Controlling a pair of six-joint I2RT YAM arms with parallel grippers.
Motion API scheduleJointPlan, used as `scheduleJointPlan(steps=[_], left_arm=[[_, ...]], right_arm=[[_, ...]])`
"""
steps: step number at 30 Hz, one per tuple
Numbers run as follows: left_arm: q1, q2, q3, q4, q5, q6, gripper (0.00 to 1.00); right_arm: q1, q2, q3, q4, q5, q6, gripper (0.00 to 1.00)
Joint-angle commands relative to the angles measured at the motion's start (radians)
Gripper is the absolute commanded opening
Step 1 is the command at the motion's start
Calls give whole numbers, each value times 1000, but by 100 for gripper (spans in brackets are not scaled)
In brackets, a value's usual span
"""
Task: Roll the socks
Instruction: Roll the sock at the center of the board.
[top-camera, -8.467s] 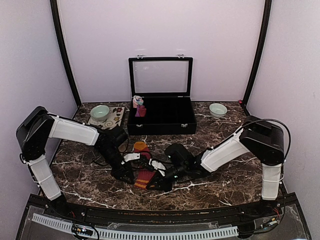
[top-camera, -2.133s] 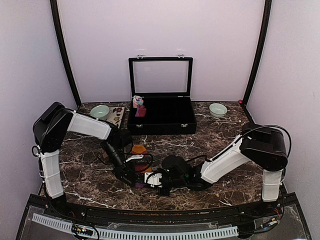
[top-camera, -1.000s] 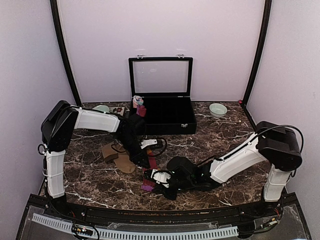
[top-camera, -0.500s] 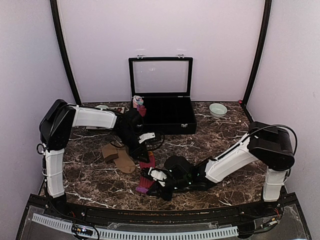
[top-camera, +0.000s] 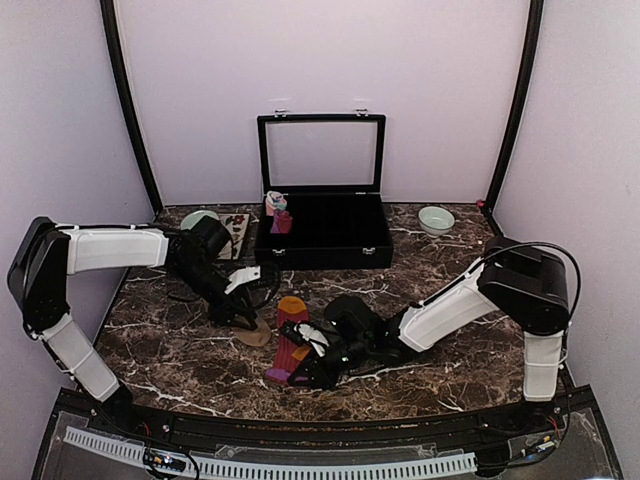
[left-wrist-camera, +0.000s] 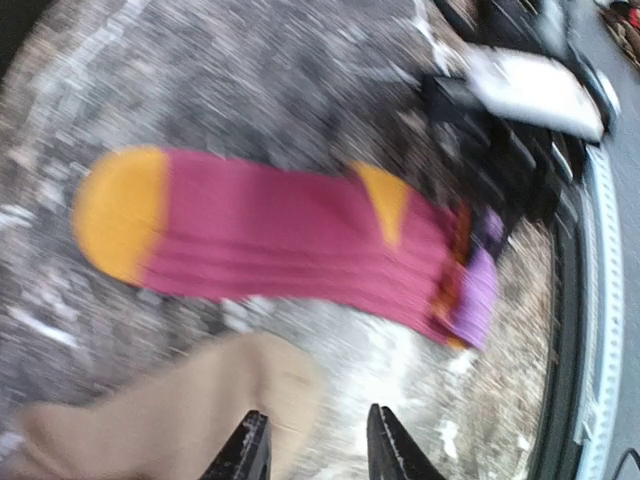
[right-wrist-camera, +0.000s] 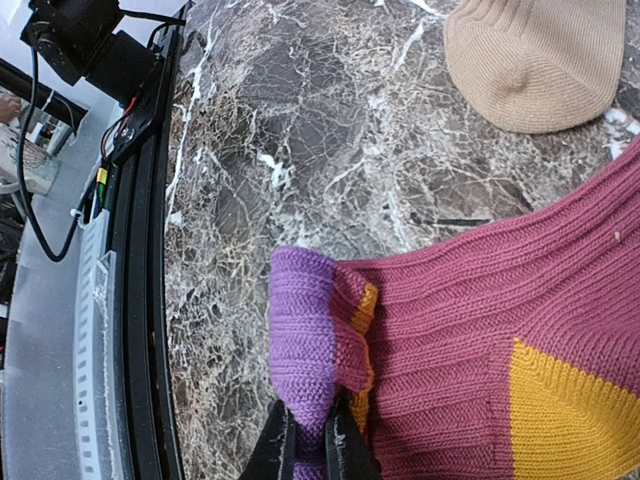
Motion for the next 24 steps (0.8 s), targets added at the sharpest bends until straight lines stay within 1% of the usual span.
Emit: scheduleJointPlan(steps=[1, 3, 4, 6, 7, 9, 13, 18, 24], left_arm=[[-6, -68, -96, -37, 83, 73, 34], [-19, -89, -119, -43, 111, 95, 33], [-42, -98, -132, -40, 109, 110, 33], [-93, -114, -158, -26, 86, 129, 32], [-136, -117, -170, -13, 69, 135, 32], [-193, -113, -184, 15, 36, 127, 30], [-269, -90, -187, 51, 2, 118, 29], [-335, -88, -194, 114, -59, 123, 31], [-404, -94, -229, 194, -143, 137, 35]], right_arm=[[-32, 121, -53, -325, 59, 78, 0], [-43, 128, -43, -339, 43, 102, 0], [-51, 132, -38, -350, 39, 112, 0], [-60, 139, -30, -364, 26, 133, 0], [-63, 143, -27, -371, 23, 142, 0], [-64, 152, -17, -398, 23, 155, 0], [-68, 167, -11, -417, 5, 193, 0], [-84, 181, -9, -402, -33, 243, 0], [-113, 186, -14, -384, -79, 277, 0]])
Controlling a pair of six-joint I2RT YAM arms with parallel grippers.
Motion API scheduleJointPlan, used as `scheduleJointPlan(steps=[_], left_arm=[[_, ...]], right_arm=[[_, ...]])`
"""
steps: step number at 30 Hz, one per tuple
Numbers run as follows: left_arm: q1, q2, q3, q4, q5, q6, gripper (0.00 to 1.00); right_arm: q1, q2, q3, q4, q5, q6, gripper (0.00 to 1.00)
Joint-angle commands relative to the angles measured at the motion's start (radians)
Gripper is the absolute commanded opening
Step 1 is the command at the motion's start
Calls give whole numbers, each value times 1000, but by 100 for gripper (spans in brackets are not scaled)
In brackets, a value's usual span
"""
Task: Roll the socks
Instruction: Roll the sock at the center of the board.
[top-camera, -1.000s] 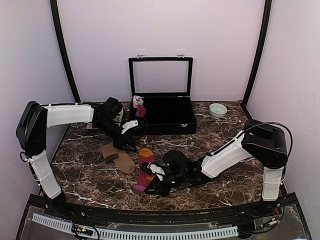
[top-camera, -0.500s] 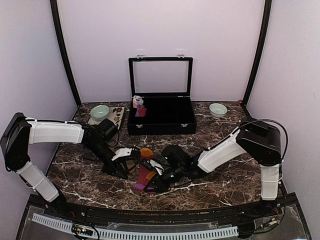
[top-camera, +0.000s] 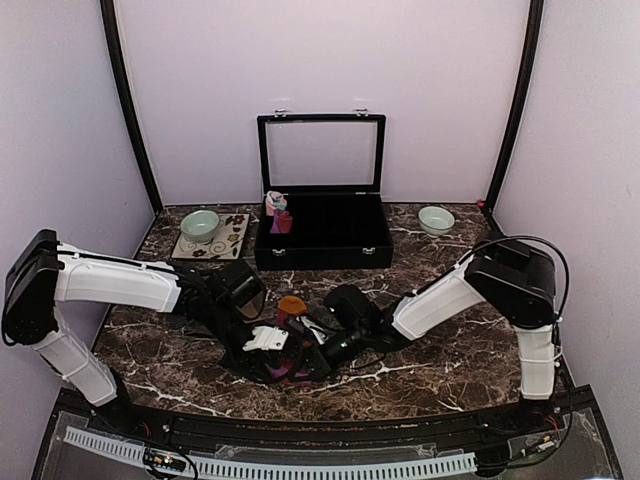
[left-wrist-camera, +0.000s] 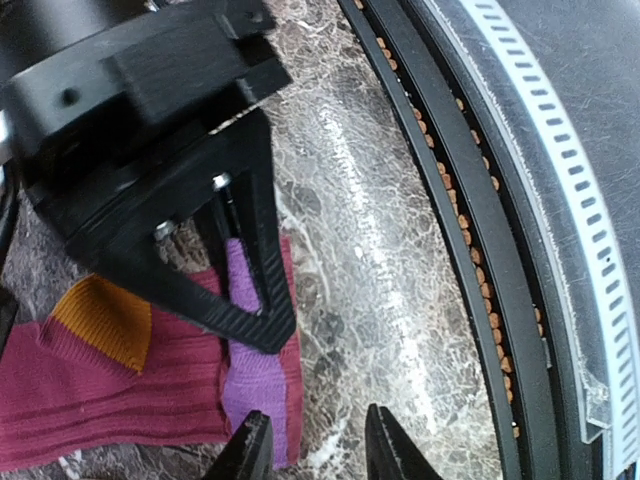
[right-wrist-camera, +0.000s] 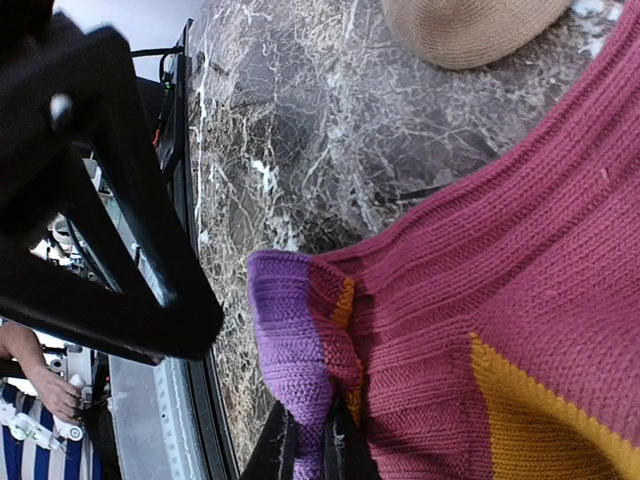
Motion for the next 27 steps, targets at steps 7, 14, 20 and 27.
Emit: scheduleJointPlan(steps=[7, 14, 20, 27], left_arm=[[-80, -4, -92, 183, -207, 27, 36], [-90, -18, -126, 254, -273, 9, 37], [-92, -43, -107, 195, -264, 0, 37], [-92, -54, -16, 66, -177, -36, 38]], right_arm=[[-45, 125, -72, -332, 115, 42, 0], [-48, 133, -69, -332, 106, 42, 0], [-50, 143, -71, -321, 100, 45, 0], [-53, 145, -79, -308, 99, 51, 0]])
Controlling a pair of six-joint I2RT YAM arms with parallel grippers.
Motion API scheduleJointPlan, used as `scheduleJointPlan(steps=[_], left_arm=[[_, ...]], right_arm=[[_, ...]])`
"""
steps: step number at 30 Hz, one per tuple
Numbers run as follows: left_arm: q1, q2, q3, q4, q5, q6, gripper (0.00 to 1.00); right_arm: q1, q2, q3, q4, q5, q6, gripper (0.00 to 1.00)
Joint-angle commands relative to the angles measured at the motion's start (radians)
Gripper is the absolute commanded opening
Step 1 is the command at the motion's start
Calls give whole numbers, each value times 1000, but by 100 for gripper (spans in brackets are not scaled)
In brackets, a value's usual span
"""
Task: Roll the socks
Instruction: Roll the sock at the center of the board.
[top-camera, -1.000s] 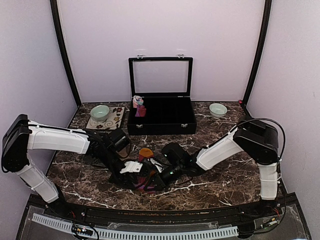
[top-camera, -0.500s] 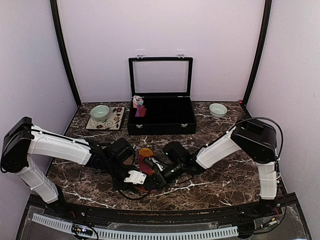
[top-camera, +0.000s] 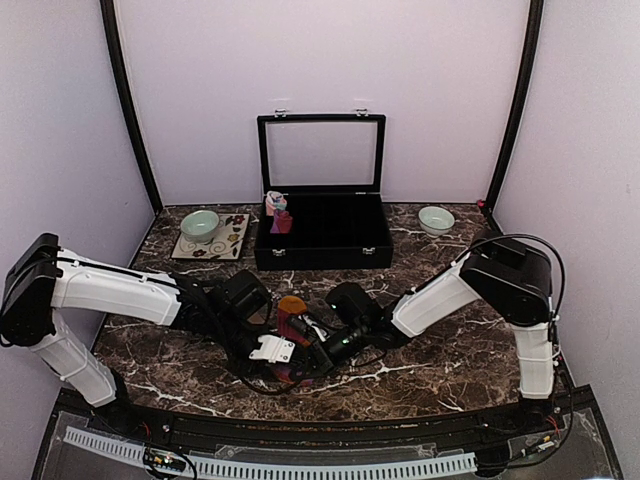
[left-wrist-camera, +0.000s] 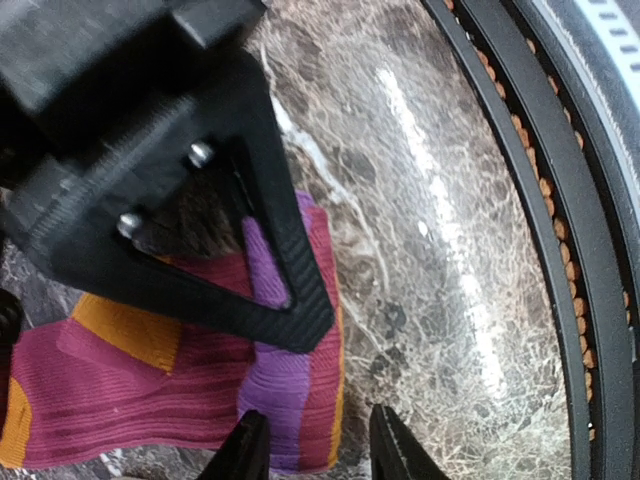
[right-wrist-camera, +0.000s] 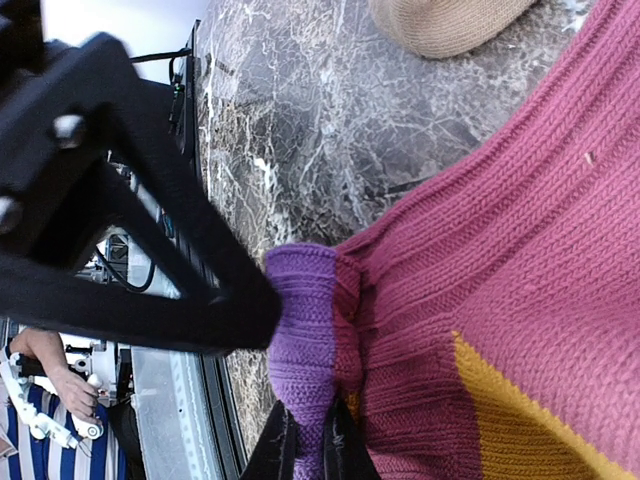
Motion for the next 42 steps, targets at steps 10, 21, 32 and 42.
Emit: scheduleJointPlan(steps=[10, 21, 32, 42], left_arm=[[-3, 38, 42, -47, 5, -13, 38], [-3, 103, 3, 41, -74, -27, 25], [-3, 169, 8, 36, -116, -51, 8], [23, 205, 40, -54, -19, -65, 0]], right_arm=[[-26, 120, -87, -300, 175, 15, 0], [-28, 125, -94, -267, 168, 31, 0], [-32, 124, -66, -267, 181, 36, 0], [-40, 27, -105, -200, 282, 17, 27]])
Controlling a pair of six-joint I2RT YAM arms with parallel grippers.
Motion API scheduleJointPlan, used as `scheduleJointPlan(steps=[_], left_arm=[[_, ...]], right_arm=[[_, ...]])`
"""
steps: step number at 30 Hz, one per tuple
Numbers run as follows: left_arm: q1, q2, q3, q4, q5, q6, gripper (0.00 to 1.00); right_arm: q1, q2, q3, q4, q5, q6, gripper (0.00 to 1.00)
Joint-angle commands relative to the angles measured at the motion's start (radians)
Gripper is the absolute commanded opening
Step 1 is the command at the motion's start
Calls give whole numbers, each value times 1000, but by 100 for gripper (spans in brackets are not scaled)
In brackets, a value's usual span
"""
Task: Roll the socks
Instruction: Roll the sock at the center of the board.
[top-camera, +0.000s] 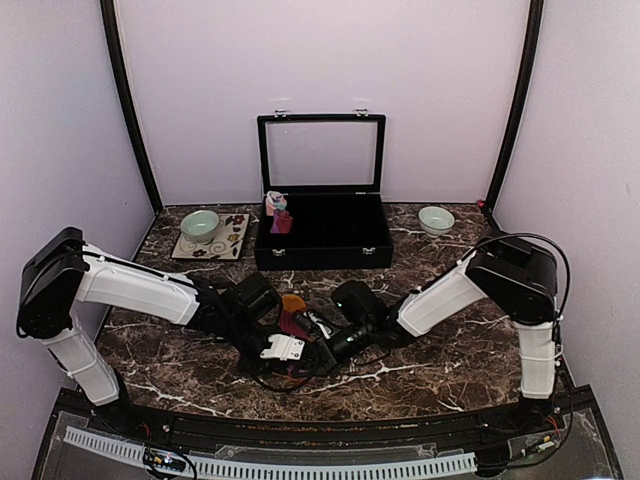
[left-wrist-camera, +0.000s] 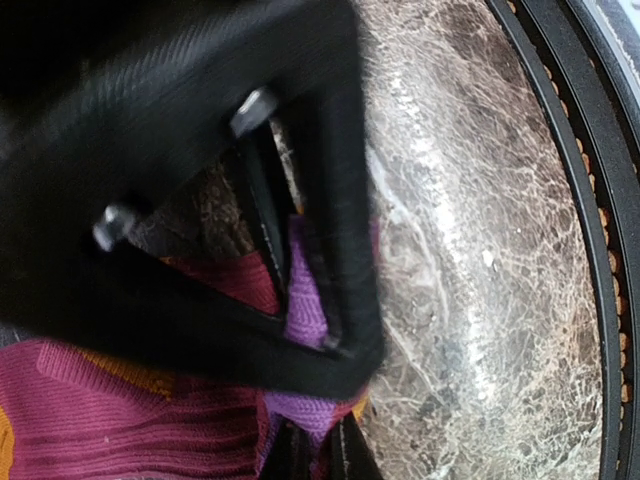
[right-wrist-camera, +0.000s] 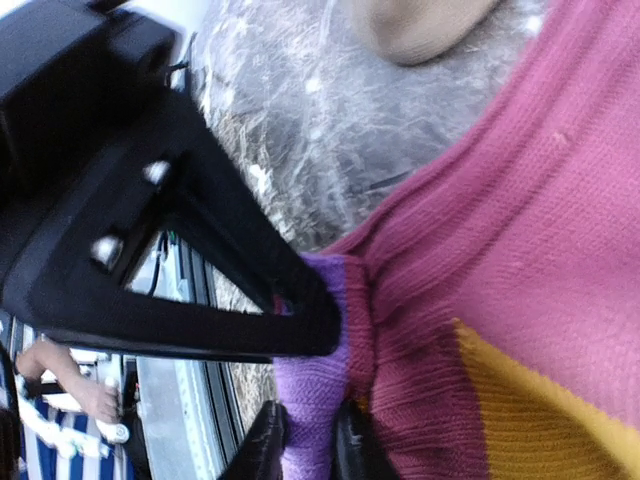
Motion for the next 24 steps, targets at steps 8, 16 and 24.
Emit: scheduleJointPlan(steps=[8, 16, 24], left_arm=[[103, 203, 94, -213, 72, -24, 0], [129, 265, 152, -281, 118, -25, 0], [134, 290, 176, -303, 131, -21, 0]], right_arm=[[-28, -76, -131, -156, 351, -39, 53], [-33, -196, -239, -113, 421, -52, 99], [-33, -349, -359, -119, 561, -85, 99]])
